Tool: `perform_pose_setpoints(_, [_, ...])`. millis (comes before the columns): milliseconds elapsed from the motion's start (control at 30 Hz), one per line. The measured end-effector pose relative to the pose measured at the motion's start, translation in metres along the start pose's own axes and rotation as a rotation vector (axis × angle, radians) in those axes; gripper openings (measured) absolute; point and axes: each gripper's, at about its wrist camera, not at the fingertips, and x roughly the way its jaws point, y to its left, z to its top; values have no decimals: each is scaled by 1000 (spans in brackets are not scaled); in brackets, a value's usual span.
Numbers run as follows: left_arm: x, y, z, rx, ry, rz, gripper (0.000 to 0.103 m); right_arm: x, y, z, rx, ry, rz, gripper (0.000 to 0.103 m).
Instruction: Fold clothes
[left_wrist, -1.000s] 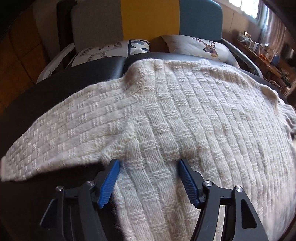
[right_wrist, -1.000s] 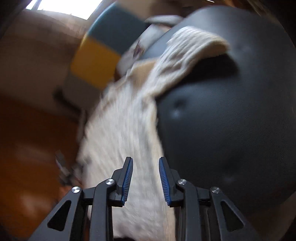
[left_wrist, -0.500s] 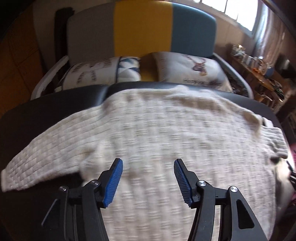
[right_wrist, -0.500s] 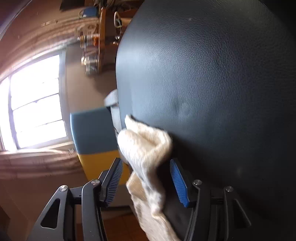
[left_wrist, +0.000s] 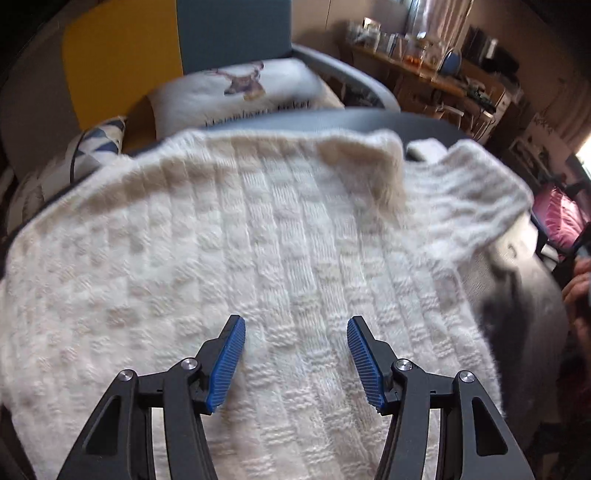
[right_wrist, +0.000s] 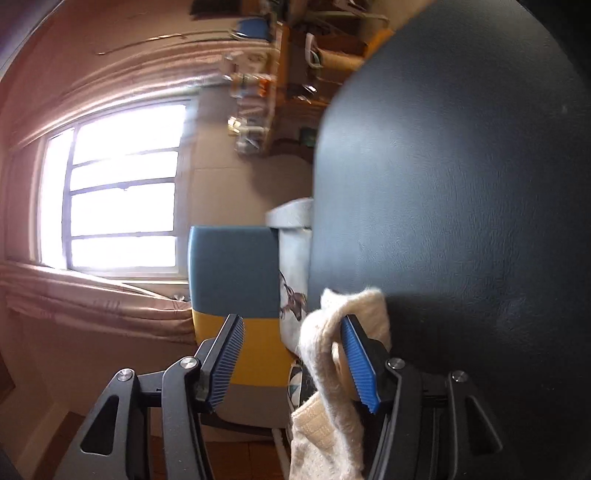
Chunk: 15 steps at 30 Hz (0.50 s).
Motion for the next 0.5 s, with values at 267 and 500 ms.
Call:
perform_pose_setpoints(267, [0, 5, -7, 36, -3, 7, 60, 24, 4, 6, 55, 24, 24, 60])
perform_pose_setpoints(500, [-1, 6, -13, 54, -16, 7, 62, 19, 107, -98, -762, 472, 151, 60])
